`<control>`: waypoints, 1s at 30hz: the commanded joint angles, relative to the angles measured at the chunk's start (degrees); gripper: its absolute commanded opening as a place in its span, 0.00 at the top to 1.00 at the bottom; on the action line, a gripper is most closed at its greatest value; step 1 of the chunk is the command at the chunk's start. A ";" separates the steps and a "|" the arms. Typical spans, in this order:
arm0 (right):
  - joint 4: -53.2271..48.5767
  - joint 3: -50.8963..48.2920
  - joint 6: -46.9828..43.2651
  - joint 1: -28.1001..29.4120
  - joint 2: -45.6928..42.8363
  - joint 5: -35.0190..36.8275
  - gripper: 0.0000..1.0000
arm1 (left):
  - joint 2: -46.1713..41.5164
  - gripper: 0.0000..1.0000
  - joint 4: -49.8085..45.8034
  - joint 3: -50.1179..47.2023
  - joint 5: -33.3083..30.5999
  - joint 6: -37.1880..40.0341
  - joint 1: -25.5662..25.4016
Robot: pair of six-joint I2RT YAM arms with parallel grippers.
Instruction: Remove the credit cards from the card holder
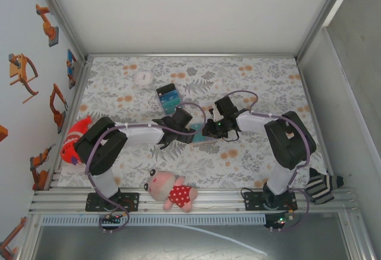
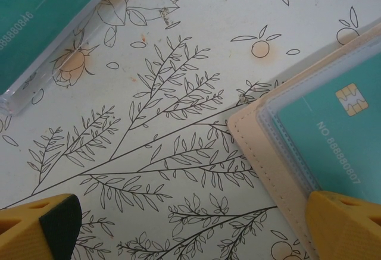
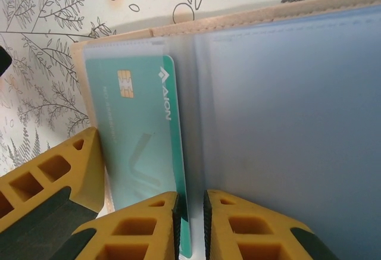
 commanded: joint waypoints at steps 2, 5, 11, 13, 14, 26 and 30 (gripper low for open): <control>2.93 0.14 1.92 0.19 1.16 -2.91 0.83 | 1.17 0.03 -2.95 0.88 -1.05 1.45 -0.37; 4.89 -0.52 2.93 -0.06 1.00 -4.70 0.84 | 1.14 0.03 -2.81 0.83 -0.83 1.58 -0.38; 8.59 -2.23 4.72 -1.08 0.20 -7.26 0.88 | 0.79 0.03 -2.51 0.53 -0.55 1.54 -0.44; 9.20 -2.58 4.87 -1.29 0.06 -7.58 0.90 | 0.74 0.03 -2.44 0.58 -0.50 1.49 -0.37; 9.38 -2.72 5.01 -1.39 0.02 -7.65 0.90 | 0.73 0.03 -2.42 0.51 -0.45 1.49 -0.44; 11.86 -4.60 5.84 -2.60 -0.98 -8.79 0.94 | 1.06 0.03 -2.79 0.62 -0.54 1.46 -0.37; 13.04 -5.13 6.53 -2.98 -1.18 -9.41 0.94 | 1.15 0.03 -3.13 0.85 -0.70 1.64 -0.37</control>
